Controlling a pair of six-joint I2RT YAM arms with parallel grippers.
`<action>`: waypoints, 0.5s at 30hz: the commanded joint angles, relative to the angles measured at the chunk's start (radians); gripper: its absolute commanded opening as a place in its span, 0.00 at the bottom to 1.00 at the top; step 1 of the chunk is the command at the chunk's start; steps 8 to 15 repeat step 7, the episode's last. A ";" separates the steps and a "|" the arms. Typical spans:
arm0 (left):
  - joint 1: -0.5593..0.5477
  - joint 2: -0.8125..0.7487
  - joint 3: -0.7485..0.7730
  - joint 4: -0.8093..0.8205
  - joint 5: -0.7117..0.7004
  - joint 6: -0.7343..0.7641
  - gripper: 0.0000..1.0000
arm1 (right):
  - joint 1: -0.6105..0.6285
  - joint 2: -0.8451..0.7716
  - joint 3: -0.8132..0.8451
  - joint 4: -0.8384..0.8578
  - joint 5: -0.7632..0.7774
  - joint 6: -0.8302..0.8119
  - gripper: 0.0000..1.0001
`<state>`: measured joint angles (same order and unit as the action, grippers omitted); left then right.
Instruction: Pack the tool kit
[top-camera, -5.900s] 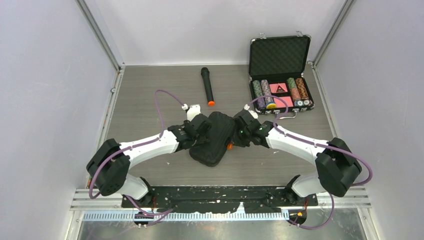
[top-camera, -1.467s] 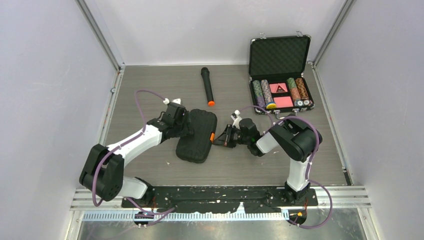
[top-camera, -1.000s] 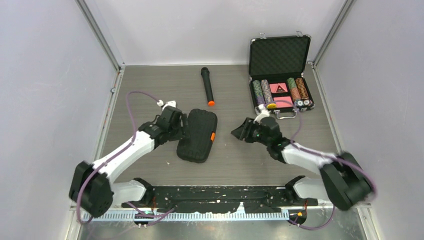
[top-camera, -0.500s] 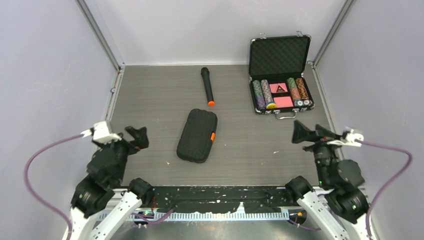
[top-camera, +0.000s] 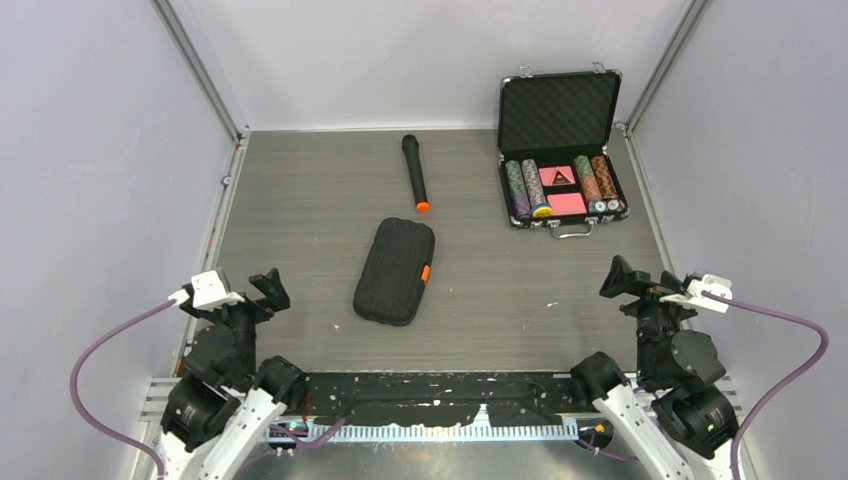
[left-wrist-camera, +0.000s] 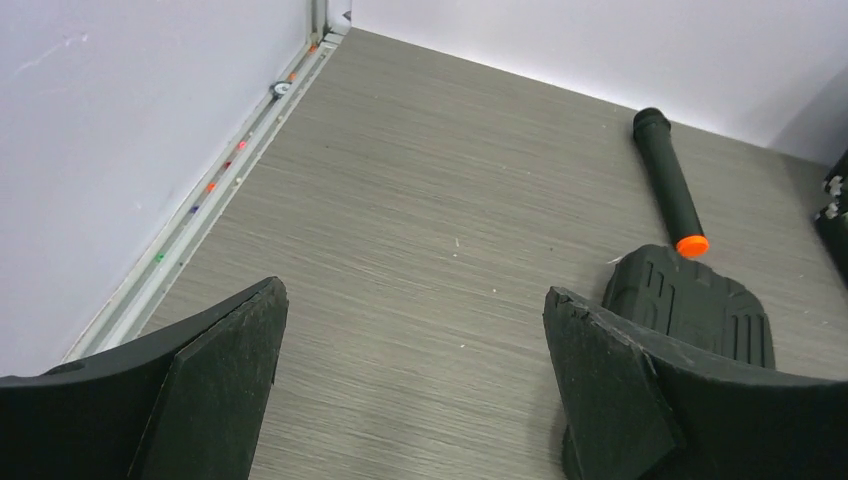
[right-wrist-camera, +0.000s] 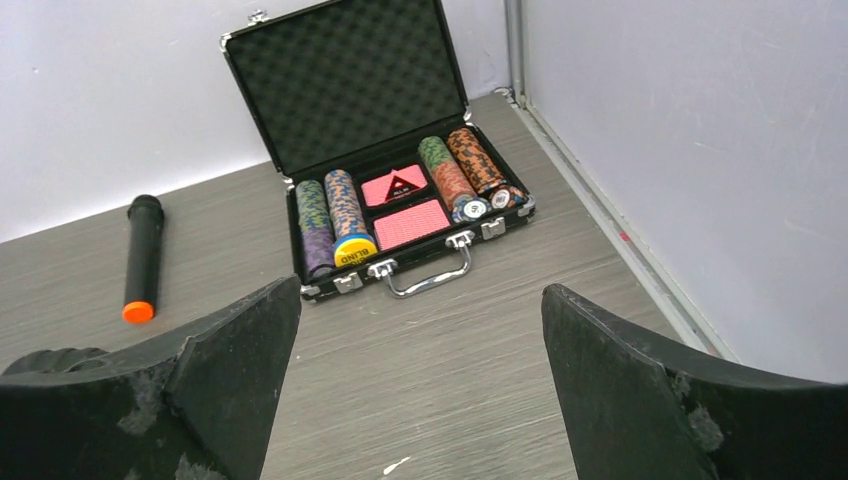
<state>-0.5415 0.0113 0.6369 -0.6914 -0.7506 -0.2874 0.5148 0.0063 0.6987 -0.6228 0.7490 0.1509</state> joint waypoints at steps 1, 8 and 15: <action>-0.002 -0.262 -0.023 0.114 -0.012 0.085 1.00 | 0.001 -0.161 -0.005 0.018 0.051 -0.030 0.95; -0.001 -0.250 -0.053 0.133 -0.008 0.103 1.00 | 0.000 -0.143 -0.006 0.017 0.052 -0.028 0.95; -0.001 -0.250 -0.053 0.133 -0.008 0.103 1.00 | 0.000 -0.143 -0.006 0.017 0.052 -0.028 0.95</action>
